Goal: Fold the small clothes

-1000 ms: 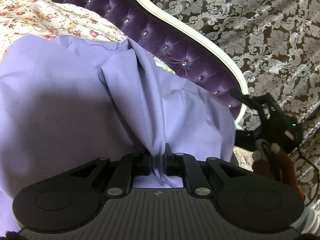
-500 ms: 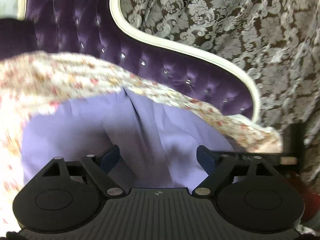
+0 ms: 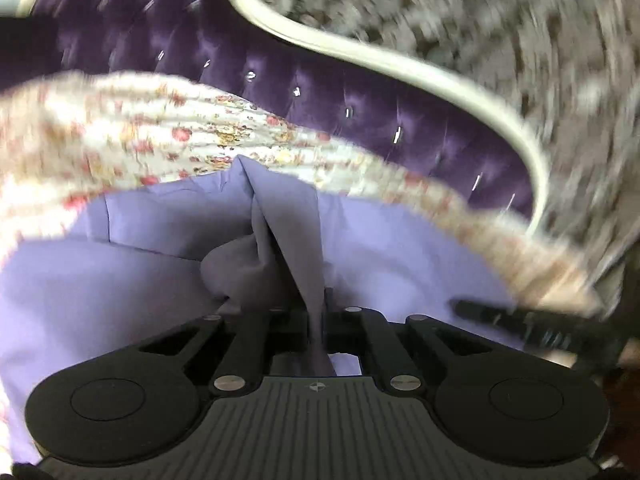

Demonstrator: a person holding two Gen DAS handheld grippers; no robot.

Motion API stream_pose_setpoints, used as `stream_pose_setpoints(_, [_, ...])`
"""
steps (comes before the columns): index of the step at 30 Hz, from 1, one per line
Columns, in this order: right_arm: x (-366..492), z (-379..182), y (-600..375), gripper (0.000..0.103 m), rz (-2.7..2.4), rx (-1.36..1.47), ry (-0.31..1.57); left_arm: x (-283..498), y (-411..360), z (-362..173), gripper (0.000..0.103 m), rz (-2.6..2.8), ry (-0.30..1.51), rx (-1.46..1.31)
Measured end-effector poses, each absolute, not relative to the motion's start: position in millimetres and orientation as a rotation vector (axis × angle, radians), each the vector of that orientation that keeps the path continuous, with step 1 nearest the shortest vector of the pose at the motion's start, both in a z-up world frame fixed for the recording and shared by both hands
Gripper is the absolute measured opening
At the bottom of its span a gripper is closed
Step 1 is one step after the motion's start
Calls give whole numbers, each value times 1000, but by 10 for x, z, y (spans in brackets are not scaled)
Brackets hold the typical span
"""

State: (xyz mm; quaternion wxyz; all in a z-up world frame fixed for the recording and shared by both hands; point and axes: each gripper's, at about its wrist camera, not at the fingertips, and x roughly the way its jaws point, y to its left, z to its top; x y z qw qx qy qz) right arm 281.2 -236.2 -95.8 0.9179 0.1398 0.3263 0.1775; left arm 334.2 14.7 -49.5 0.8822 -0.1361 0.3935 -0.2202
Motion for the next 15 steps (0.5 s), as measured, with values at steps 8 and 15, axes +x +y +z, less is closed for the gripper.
stream_pose_setpoints(8, [2816,-920,-2418,19,355,220,645,3333,689,-735,4,-412,843,-539])
stream_pose_setpoints(15, [2867,-1270,-2563,43,313,356,754,3234,681,-731,7,-420,825,-442])
